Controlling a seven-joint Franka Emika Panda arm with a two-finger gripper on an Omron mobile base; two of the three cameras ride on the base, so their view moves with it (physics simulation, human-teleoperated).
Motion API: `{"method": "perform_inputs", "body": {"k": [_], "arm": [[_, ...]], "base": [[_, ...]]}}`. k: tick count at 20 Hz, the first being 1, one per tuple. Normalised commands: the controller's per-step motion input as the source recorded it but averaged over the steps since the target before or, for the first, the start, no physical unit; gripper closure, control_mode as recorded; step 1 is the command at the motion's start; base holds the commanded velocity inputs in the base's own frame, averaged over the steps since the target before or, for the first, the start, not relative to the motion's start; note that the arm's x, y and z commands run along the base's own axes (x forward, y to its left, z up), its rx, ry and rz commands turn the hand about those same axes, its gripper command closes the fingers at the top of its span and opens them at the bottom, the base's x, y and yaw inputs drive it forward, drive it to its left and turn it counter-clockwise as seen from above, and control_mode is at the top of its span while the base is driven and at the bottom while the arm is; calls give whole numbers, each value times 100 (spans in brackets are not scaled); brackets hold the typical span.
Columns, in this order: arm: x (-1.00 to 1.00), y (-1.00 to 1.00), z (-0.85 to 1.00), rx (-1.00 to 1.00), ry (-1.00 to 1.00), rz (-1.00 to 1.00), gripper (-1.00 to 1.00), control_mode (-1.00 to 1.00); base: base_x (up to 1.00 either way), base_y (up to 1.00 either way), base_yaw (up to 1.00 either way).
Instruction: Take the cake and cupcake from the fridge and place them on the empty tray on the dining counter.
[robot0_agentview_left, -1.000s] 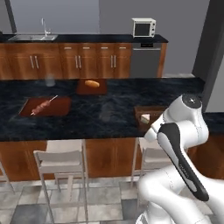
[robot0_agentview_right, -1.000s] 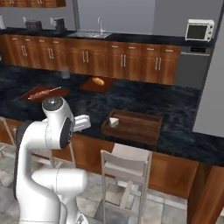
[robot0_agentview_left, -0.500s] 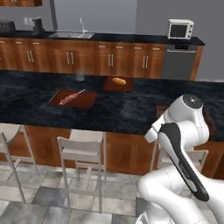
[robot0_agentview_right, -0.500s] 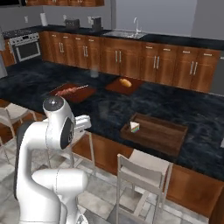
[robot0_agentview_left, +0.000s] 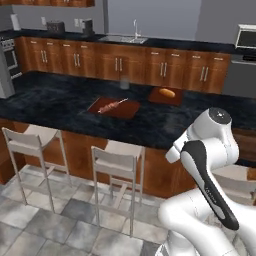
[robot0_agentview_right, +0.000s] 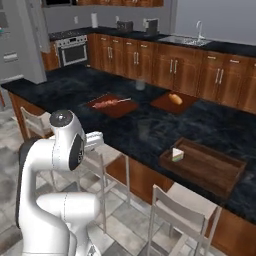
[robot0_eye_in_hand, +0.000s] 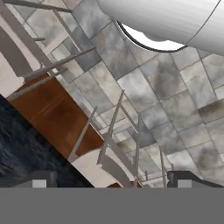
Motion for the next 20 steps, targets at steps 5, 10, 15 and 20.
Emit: {"method": "perform_inputs", "body": {"k": [5, 10, 15, 20], "arm": [[0, 0, 0, 0, 0, 0, -100, 100], [0, 0, 0, 0, 0, 0, -100, 100], [0, 0, 0, 0, 0, 0, -100, 100], [0, 0, 0, 0, 0, 0, -100, 100]], "base": [[0, 22, 35], [0, 27, 31], [0, 34, 27], [0, 38, 25]]}}
